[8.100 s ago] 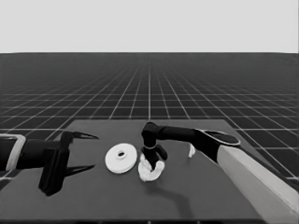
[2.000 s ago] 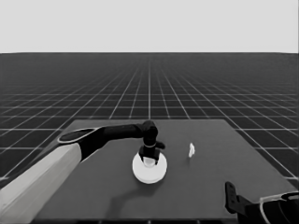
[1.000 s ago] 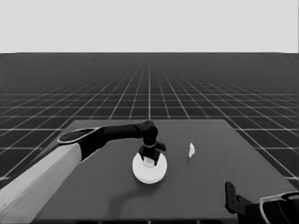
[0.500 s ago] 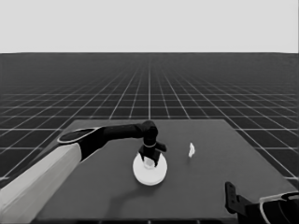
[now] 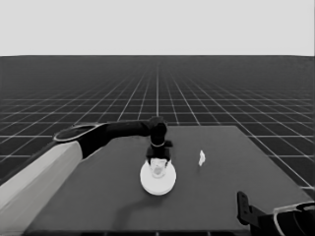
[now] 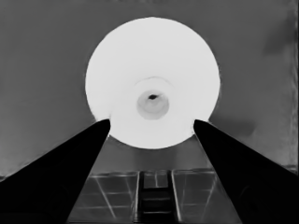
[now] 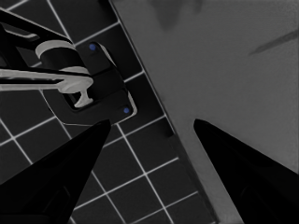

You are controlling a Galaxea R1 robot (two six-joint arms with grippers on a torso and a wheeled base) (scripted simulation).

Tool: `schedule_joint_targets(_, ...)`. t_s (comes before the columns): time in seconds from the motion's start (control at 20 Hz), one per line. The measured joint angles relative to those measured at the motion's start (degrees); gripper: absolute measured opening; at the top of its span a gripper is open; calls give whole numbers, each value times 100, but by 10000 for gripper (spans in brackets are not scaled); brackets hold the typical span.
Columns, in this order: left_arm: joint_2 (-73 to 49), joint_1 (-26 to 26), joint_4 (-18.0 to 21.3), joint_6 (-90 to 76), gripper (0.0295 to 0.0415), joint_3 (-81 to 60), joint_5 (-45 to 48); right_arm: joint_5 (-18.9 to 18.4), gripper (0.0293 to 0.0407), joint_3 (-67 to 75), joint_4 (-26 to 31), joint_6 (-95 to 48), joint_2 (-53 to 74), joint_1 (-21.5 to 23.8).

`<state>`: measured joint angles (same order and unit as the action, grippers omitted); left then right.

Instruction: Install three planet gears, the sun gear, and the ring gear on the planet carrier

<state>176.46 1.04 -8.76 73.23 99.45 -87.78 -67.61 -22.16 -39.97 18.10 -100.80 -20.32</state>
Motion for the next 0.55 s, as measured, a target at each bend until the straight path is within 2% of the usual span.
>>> schedule_joint_targets(0.3,4,70,61,359,385,-13,-26,0,385,0,0,0,0,0)
schedule_joint_targets(0.35,-1525,553,-330,-2402,409,-2593,1958,-1213,395,-1492,2631,2201,-1380,1796)
schedule_joint_targets(0.4,-3809,1100,-564,-5114,414,-4642,3176,-1473,392,-3486,3460,2896,-2559,2602)
schedule_joint_targets(0.45,-5438,1421,-704,-6851,401,-5820,3883,-1675,388,-4992,3629,3043,-3302,2741)
schedule_joint_targets(0.55,-6877,1704,-832,-8474,388,-6954,4549,-1886,385,-6764,3701,2975,-4142,2759)
